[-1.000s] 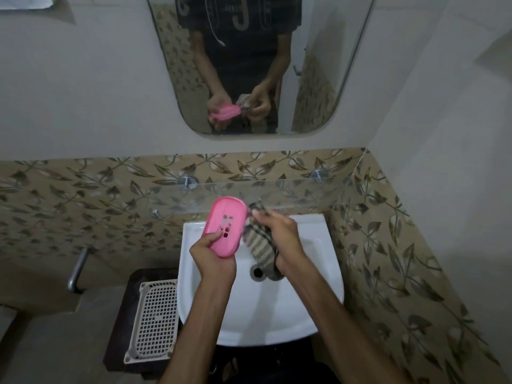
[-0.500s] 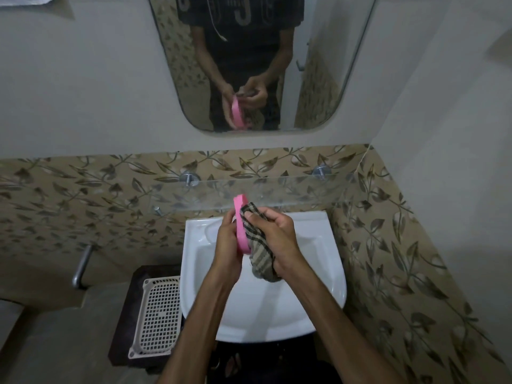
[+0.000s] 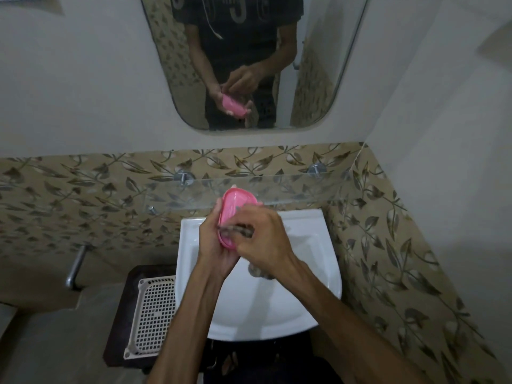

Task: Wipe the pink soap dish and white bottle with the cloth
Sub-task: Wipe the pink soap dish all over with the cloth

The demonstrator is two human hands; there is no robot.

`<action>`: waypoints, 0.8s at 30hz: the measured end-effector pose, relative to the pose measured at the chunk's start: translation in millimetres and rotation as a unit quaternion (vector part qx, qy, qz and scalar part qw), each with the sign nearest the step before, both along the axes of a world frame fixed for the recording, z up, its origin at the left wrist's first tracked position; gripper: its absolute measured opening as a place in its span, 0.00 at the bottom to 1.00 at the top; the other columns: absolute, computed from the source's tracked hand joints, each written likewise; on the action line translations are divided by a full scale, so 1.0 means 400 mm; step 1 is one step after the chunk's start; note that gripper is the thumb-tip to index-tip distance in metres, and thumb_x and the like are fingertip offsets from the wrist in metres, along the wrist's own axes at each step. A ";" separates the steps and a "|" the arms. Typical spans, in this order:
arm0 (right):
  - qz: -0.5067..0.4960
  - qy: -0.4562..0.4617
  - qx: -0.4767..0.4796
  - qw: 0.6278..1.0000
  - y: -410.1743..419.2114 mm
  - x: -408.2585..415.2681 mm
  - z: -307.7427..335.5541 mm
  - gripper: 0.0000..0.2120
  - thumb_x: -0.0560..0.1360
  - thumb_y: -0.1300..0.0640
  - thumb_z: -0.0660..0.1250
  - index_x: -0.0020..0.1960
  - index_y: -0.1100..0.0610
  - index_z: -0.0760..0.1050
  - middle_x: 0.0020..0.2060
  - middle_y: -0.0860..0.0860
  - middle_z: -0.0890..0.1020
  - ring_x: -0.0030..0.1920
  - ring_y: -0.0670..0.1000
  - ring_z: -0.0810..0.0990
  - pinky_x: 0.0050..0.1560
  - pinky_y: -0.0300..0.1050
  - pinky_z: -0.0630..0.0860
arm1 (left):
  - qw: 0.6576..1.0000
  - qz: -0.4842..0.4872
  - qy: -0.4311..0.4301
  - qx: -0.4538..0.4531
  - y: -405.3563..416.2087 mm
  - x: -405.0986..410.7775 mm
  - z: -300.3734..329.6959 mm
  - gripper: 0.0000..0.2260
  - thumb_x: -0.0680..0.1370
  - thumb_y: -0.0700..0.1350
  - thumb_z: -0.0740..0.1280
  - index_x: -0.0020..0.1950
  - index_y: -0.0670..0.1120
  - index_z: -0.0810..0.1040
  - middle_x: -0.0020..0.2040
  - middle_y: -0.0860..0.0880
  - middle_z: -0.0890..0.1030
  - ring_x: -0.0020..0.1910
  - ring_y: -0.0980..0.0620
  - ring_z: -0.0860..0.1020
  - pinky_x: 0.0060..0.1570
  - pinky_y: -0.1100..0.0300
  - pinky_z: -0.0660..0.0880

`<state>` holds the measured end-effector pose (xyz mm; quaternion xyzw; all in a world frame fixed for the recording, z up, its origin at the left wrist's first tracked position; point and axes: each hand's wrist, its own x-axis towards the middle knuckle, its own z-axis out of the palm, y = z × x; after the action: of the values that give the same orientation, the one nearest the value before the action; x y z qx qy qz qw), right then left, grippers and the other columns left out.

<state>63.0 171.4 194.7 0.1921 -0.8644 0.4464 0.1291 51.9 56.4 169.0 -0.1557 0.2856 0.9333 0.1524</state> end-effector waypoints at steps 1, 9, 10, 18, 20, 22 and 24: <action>-0.040 -0.016 -0.028 0.999 0.003 -0.019 0.010 0.09 0.71 0.62 0.79 0.51 0.55 0.88 0.45 0.50 0.88 0.42 0.47 0.83 0.47 0.45 0.82 | 1.000 0.006 0.000 -0.001 0.005 -0.002 0.001 0.25 0.84 0.56 0.63 0.74 0.40 0.76 0.63 0.35 0.82 0.59 0.41 0.84 0.65 0.48 0.79; -0.120 -0.177 -0.162 0.963 -0.049 0.031 -0.006 0.05 0.68 0.59 0.80 0.43 0.53 0.88 0.36 0.45 0.88 0.36 0.43 0.86 0.42 0.43 0.85 | 0.999 0.040 0.000 -0.029 0.007 -0.011 -0.002 0.28 0.84 0.60 0.60 0.61 0.38 0.86 0.68 0.31 0.79 0.65 0.37 0.81 0.68 0.45 0.77; -0.118 -0.199 -0.187 0.955 -0.047 0.033 -0.008 0.05 0.68 0.60 0.80 0.42 0.53 0.88 0.34 0.45 0.87 0.34 0.42 0.86 0.39 0.39 0.84 | 0.999 0.036 0.005 -0.040 0.008 -0.010 -0.004 0.28 0.84 0.61 0.59 0.57 0.40 0.88 0.65 0.33 0.81 0.61 0.39 0.83 0.65 0.47 0.79; -0.148 -0.175 -0.186 0.956 -0.064 -0.066 0.038 0.05 0.73 0.58 0.78 0.48 0.53 0.88 0.39 0.43 0.88 0.37 0.38 0.86 0.41 0.34 0.83 | 0.994 0.101 0.021 -0.041 0.028 -0.023 -0.014 0.20 0.87 0.52 0.58 0.58 0.44 0.88 0.56 0.38 0.85 0.54 0.44 0.86 0.53 0.52 0.84; -0.131 -0.158 -0.131 0.970 -0.065 -0.014 0.010 0.05 0.72 0.57 0.78 0.47 0.52 0.88 0.39 0.43 0.88 0.39 0.39 0.85 0.45 0.36 0.82 | 0.993 0.096 0.029 -0.062 0.011 -0.027 -0.011 0.20 0.87 0.54 0.57 0.63 0.47 0.86 0.59 0.36 0.84 0.54 0.42 0.85 0.54 0.49 0.84; -0.118 -0.111 -0.109 0.981 -0.063 0.026 -0.013 0.06 0.71 0.59 0.76 0.47 0.52 0.89 0.42 0.42 0.88 0.40 0.35 0.83 0.44 0.26 0.76 | 0.992 0.081 0.050 -0.082 -0.001 -0.031 -0.012 0.21 0.86 0.56 0.56 0.74 0.51 0.78 0.61 0.36 0.83 0.53 0.41 0.84 0.55 0.48 0.83; -0.093 -0.075 -0.098 0.988 -0.050 0.030 -0.019 0.09 0.71 0.62 0.75 0.49 0.54 0.89 0.43 0.45 0.89 0.42 0.35 0.83 0.46 0.24 0.75 | 0.991 0.065 0.069 -0.090 -0.004 -0.030 -0.012 0.22 0.86 0.57 0.55 0.78 0.53 0.73 0.62 0.36 0.83 0.51 0.41 0.84 0.53 0.48 0.83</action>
<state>75.1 151.2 187.1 0.0627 -0.8379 0.5282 0.1229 39.8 54.6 164.3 -0.1224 0.3674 0.9202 0.0564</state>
